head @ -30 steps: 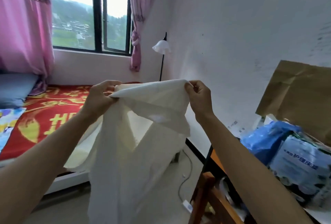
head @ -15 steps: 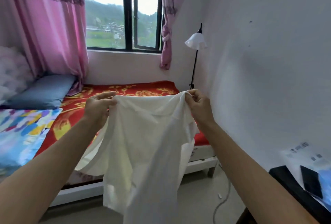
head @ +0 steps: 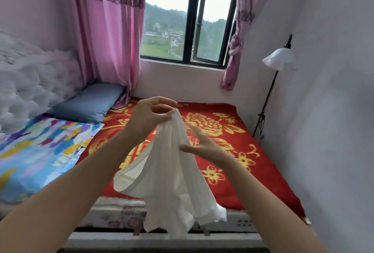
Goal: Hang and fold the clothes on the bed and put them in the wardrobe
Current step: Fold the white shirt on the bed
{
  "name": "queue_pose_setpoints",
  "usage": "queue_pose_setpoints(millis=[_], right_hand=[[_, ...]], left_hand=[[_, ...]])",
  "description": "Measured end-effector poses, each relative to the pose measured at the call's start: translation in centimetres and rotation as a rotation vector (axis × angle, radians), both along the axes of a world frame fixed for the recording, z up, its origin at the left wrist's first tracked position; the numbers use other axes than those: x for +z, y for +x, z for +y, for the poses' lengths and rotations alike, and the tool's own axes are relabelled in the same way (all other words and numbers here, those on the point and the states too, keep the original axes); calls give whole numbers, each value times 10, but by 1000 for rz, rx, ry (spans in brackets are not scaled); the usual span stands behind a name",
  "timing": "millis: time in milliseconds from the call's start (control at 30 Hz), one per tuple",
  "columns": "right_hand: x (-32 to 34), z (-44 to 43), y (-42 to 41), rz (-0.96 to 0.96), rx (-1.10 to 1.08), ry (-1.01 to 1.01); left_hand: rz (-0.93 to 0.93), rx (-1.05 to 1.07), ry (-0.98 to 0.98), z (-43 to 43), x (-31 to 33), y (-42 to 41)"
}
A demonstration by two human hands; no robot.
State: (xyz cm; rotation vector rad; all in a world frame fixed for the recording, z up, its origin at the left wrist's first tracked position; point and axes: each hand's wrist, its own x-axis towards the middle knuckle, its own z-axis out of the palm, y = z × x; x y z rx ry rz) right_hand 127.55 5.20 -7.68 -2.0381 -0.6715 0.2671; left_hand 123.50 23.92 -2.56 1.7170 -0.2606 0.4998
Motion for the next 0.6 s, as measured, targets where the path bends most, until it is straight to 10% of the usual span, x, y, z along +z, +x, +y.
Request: queue_pose_setpoints(millis=[600], right_hand=[[21, 202, 202, 59, -501, 477]], left_hand=[[321, -56, -130, 187, -176, 161]])
